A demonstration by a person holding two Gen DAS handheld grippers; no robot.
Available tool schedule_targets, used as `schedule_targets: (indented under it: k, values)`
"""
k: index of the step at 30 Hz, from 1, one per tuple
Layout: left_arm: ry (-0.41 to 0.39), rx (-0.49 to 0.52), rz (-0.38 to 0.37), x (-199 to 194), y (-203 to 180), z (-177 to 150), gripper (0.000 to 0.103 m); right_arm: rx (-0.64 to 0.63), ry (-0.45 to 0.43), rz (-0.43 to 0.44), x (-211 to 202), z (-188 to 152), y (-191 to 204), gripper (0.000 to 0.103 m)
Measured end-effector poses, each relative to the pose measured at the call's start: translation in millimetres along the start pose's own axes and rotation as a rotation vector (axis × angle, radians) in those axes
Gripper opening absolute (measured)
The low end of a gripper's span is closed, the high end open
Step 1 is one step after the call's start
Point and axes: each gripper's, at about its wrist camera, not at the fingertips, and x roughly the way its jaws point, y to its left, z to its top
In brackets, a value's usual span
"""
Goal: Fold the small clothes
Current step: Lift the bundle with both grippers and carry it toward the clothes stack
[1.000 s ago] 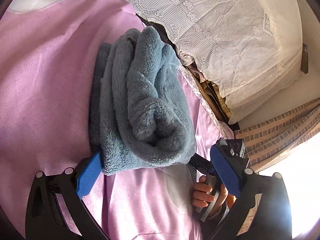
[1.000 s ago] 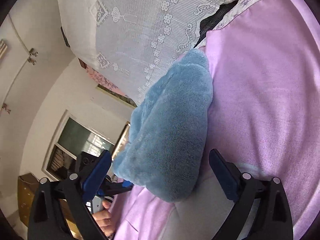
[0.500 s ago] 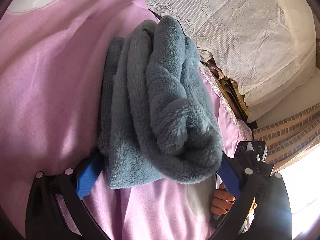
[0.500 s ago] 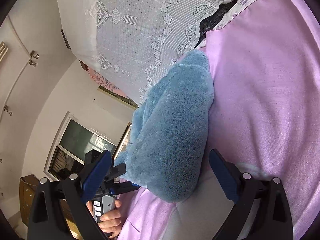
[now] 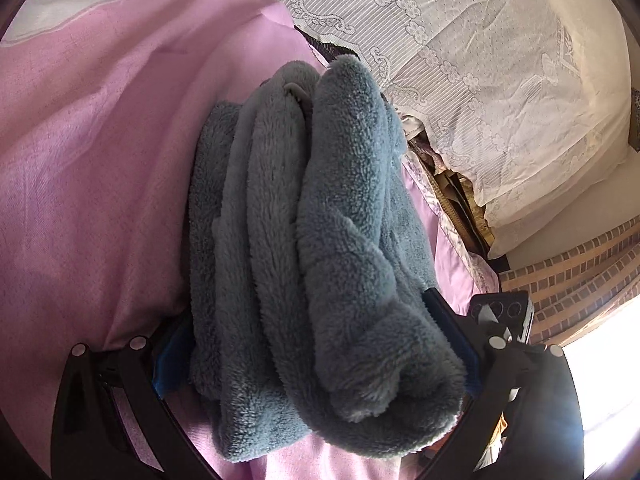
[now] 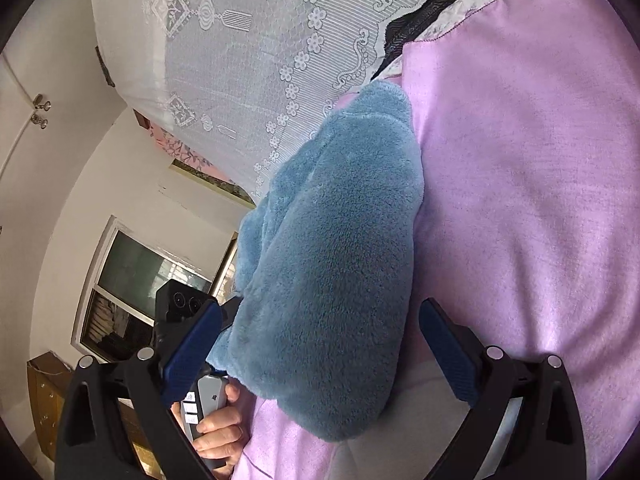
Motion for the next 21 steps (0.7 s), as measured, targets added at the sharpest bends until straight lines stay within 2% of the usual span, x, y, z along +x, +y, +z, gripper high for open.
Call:
schedule_targets:
  k: [6,8,11,13,16,21]
  values:
    - [0.01,0.019,0.009,7,-4,6,0.099,0.124,0.083,-0.08,41,32,-2,0.099]
    - [0.013,0.02,0.001,10,-3,10,0.099,0.137,0.086,-0.098,53,39,-2,0.099]
    - [0.015,0.02,-0.013,12,-2,16,0.099,0.086,0.067,-0.087,56,38,0,0.099]
    - [0.013,0.02,-0.014,13,-1,18,0.099,0.045,0.107,-0.08,58,38,3,0.099]
    - [0.008,0.029,-0.004,14,-2,18,0.099,0.051,0.123,-0.051,56,38,0,0.099]
    - [-0.001,0.038,0.004,13,-4,16,0.099,0.015,0.158,-0.053,56,37,2,0.099]
